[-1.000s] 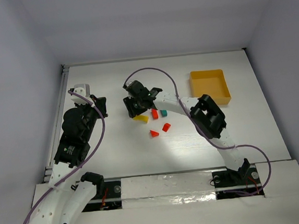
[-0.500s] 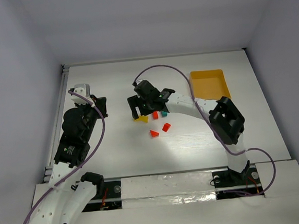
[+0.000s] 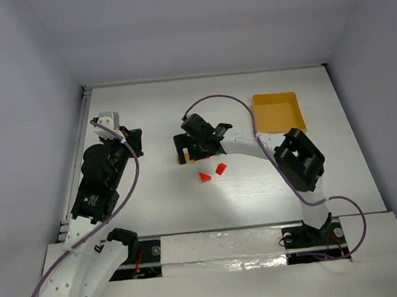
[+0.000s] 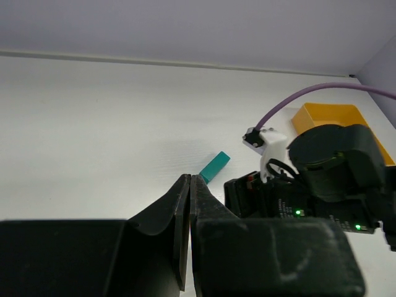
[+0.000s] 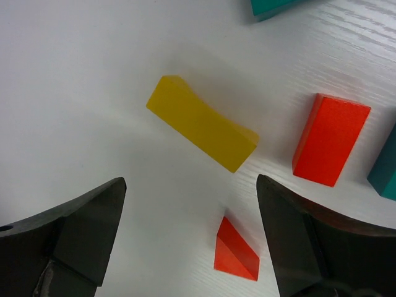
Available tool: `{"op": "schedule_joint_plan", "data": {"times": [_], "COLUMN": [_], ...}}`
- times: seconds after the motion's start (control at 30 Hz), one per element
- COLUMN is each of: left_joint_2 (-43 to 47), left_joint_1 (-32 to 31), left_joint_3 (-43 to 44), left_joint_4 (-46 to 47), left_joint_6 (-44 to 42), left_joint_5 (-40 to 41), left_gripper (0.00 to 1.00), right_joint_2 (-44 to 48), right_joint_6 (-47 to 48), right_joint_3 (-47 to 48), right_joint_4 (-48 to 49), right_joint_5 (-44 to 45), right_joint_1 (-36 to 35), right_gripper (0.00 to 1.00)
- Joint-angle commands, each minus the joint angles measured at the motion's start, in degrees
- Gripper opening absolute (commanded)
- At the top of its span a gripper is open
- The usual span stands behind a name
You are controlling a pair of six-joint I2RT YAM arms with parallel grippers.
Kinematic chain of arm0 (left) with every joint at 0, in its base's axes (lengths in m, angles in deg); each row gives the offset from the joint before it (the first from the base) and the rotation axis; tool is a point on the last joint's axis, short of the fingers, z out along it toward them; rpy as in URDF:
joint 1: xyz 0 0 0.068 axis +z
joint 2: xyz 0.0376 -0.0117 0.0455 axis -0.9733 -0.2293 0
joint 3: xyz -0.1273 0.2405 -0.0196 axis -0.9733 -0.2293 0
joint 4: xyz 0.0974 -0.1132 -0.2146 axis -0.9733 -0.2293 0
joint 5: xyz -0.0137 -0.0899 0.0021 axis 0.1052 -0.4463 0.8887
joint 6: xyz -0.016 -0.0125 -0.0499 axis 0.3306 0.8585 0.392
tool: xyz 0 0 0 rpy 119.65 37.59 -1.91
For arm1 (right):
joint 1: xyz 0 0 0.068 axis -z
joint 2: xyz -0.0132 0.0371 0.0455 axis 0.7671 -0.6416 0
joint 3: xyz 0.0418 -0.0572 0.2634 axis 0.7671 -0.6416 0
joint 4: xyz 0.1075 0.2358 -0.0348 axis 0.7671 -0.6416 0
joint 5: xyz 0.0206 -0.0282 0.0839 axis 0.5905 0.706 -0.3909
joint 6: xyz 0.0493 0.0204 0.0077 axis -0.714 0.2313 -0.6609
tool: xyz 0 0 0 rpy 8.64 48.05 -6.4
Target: Build the wood block tower
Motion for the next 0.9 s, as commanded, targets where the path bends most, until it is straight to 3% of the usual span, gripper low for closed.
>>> {"op": "schedule_joint_plan", "data": {"times": [0.0,0.87], "left_joint_2": [0.9,1.9], "left_joint_1": [0.4,0.4], "left_joint_3": [0.1,0.1], "left_joint_4": [2.4,2.6], "left_joint_6": [0.6,1.0], "left_joint_5": [-1.2,-3.1], "left_gripper": [0.0,0.0], "right_joint_2": [-2.5,-14.2], "right_joint_6": [-0.6,0.6], "right_joint_3": [3.9,20.6], "right_joint_4": [0.7,-6.9], "right_joint_5": [0.3,4.7], "right_joint_1": [-0.1,-1.3], "right_gripper": [0.93,0.94]}}
